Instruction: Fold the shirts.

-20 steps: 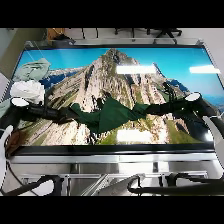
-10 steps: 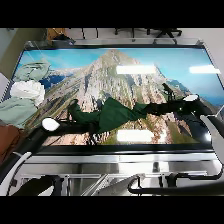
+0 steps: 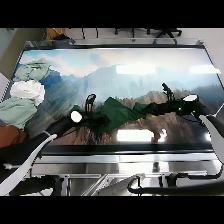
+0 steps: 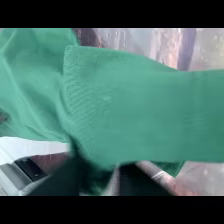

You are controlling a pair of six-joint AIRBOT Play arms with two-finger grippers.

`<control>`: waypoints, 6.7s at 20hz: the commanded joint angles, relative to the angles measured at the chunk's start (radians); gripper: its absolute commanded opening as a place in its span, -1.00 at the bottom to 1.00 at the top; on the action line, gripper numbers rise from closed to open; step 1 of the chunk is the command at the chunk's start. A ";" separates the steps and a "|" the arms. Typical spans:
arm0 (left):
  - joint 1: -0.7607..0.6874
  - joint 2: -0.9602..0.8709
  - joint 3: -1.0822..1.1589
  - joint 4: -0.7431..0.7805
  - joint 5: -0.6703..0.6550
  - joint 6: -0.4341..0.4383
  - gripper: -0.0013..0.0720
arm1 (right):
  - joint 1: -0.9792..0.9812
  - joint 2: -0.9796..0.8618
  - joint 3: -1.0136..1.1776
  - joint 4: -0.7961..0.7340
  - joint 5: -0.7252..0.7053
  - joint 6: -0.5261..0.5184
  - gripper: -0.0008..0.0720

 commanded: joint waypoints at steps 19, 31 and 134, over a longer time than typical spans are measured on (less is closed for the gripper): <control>0.321 0.438 1.099 -0.002 -0.417 0.097 -0.91 | -0.082 0.255 1.136 0.183 0.038 0.006 -0.91; 0.322 0.397 0.675 0.038 -0.500 0.095 -0.90 | -0.029 0.095 0.912 0.151 0.239 0.032 -0.91; 0.890 -0.153 0.403 0.397 -0.726 0.111 0.94 | -0.035 0.025 -0.129 -0.148 -0.026 0.129 0.31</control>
